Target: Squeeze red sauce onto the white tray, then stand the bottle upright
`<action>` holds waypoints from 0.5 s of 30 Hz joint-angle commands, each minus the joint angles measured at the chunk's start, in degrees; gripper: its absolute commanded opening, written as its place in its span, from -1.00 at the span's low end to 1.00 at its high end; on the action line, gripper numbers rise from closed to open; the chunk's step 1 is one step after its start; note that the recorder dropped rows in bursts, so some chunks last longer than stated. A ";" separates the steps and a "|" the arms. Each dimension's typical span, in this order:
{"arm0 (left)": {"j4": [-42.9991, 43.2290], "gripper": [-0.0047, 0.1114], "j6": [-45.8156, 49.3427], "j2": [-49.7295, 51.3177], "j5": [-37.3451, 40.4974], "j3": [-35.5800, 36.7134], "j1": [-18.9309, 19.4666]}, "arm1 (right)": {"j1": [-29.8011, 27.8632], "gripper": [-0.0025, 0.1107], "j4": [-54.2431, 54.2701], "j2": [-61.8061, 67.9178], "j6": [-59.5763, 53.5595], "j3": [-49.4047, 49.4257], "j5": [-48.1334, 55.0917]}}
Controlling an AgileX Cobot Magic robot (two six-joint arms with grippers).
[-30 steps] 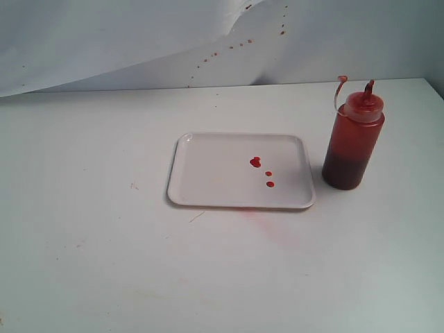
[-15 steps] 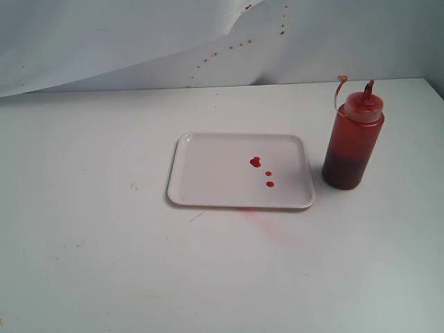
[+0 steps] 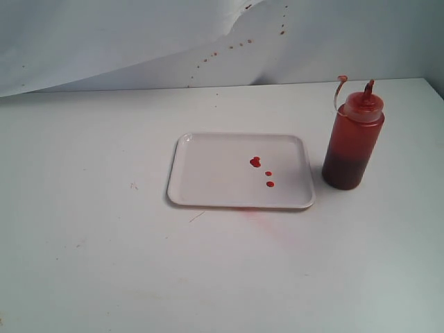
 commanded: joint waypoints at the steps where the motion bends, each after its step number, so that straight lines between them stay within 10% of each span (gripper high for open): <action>1: 0.02 -0.92 -0.10 -0.27 -0.21 0.23 -0.26 | -6.54 -0.96 0.48 -8.70 -0.06 0.09 -0.47; 15: 0.02 -0.92 -0.10 -0.27 -0.21 0.23 -0.26 | -8.46 -0.96 -1.41 -23.73 -0.47 5.20 24.71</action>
